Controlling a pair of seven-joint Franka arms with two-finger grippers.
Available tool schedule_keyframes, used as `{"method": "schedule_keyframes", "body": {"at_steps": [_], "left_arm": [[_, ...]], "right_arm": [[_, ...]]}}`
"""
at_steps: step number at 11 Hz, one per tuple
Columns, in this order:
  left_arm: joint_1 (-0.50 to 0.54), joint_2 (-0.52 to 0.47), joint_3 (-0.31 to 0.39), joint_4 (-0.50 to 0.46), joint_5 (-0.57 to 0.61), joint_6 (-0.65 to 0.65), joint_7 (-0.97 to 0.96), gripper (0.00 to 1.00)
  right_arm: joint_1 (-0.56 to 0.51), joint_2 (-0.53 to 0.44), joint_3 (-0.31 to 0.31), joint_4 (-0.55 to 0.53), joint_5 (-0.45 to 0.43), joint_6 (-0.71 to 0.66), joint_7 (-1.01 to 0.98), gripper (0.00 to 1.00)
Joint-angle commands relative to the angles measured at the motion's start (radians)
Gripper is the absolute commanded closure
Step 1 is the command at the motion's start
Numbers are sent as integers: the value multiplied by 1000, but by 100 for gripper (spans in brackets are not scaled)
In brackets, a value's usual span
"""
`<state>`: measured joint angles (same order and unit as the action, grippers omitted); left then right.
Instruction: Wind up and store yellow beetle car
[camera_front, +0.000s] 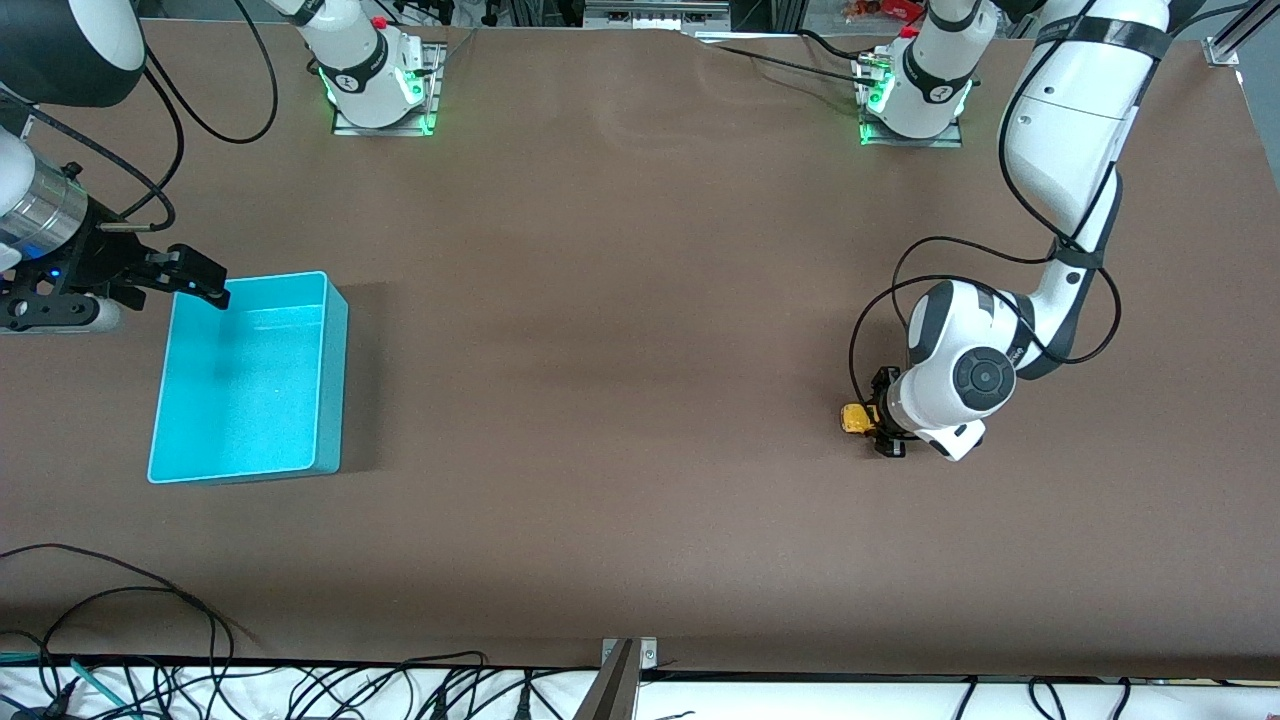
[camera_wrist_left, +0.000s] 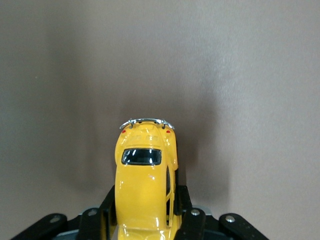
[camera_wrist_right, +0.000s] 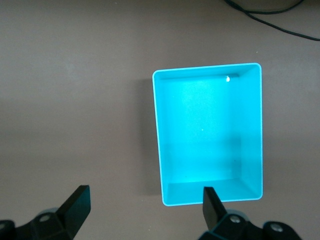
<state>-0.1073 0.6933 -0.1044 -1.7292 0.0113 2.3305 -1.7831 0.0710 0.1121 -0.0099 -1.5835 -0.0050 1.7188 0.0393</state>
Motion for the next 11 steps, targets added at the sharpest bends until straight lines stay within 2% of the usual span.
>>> {"method": "schedule_keyframes", "body": {"at_steps": [1,4,11], "left_arm": [[12,52,11,30,1,21,8,100],[20,78,35,28,27,44,8,100],[100,114,35,28,131,65,10,100]], "right_arm": [[0,1,1,16,0,-15,-9,0],[0,1,1,16,0,-15,-9,0],[0,1,1,16,0,-15,-9,0]]}}
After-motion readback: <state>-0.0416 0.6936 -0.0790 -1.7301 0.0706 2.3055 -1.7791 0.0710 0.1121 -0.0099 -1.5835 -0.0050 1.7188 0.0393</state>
